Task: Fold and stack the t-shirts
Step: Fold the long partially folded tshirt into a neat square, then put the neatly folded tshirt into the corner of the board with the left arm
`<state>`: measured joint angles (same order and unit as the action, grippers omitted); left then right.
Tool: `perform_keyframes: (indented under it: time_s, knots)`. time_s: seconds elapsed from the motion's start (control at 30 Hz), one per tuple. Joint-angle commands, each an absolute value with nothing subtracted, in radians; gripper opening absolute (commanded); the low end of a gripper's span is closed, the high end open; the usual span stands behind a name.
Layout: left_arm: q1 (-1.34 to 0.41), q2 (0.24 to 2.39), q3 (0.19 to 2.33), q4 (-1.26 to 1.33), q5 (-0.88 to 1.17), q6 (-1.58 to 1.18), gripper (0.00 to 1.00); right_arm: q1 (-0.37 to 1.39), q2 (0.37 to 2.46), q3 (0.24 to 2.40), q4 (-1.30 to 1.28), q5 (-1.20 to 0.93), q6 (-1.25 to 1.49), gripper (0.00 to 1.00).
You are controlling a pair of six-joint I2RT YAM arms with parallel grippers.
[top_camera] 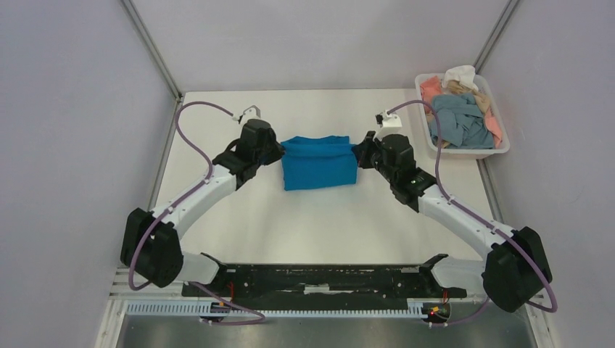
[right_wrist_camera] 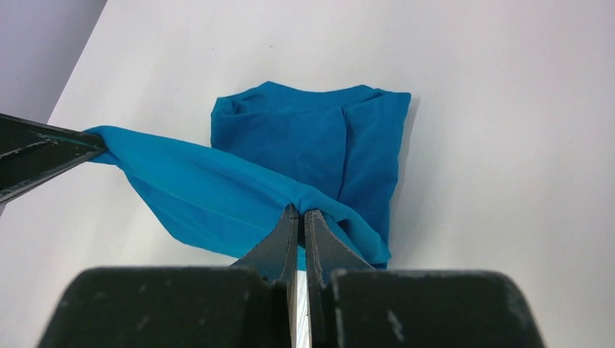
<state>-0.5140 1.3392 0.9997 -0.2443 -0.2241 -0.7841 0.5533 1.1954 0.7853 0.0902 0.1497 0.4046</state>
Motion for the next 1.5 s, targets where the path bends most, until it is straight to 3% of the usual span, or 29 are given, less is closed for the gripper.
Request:
perform_keyframes:
  time_s: [0.0, 0.4, 0.63, 0.7, 0.73, 0.77, 0.87, 0.9, 0.97, 1.2, 1.47]
  knots:
    - [-0.447, 1.434, 1.11, -0.207, -0.165, -0.711, 0.02, 0.487, 1.275, 0.872, 0.184, 0.057, 0.369, 0.0]
    - [-0.329, 1.801, 1.346, -0.202, -0.055, -0.671, 0.02, 0.349, 1.611, 1.031, 0.322, -0.12, 0.407, 0.0]
    - [-0.303, 2.082, 1.603, -0.3, -0.032, -0.66, 0.02, 0.295, 1.872, 1.154, 0.38, -0.162, 0.445, 0.02]
    - [-0.297, 2.147, 1.707, -0.368, -0.04, -0.65, 0.08, 0.283, 1.952, 1.243, 0.348, -0.174, 0.419, 0.11]
    - [-0.293, 2.172, 1.757, -0.401, -0.045, -0.647, 0.15, 0.274, 1.995, 1.304, 0.303, -0.19, 0.396, 0.12]
    - [-0.29, 2.189, 1.789, -0.43, -0.042, -0.648, 0.25, 0.271, 2.036, 1.373, 0.244, -0.201, 0.383, 0.21]
    - [-0.288, 2.172, 1.805, -0.425, -0.014, -0.65, 0.73, 0.268, 2.066, 1.486, 0.156, -0.237, 0.322, 0.64]
    - [-0.288, 2.158, 1.798, -0.416, -0.005, -0.647, 0.78, 0.268, 2.052, 1.485, 0.148, -0.238, 0.312, 0.72]
    - [-0.287, 2.12, 1.79, -0.413, 0.027, -0.648, 0.79, 0.268, 2.009, 1.45, 0.142, -0.225, 0.302, 0.96]
    - [-0.301, 2.009, 1.658, -0.37, 0.188, -0.639, 0.81, 0.271, 1.778, 1.133, 0.275, -0.345, 0.357, 0.98]
    - [-0.3, 2.037, 1.583, -0.474, 0.138, -0.49, 0.82, 0.271, 1.455, 0.765, 0.315, -0.319, 0.31, 0.98]
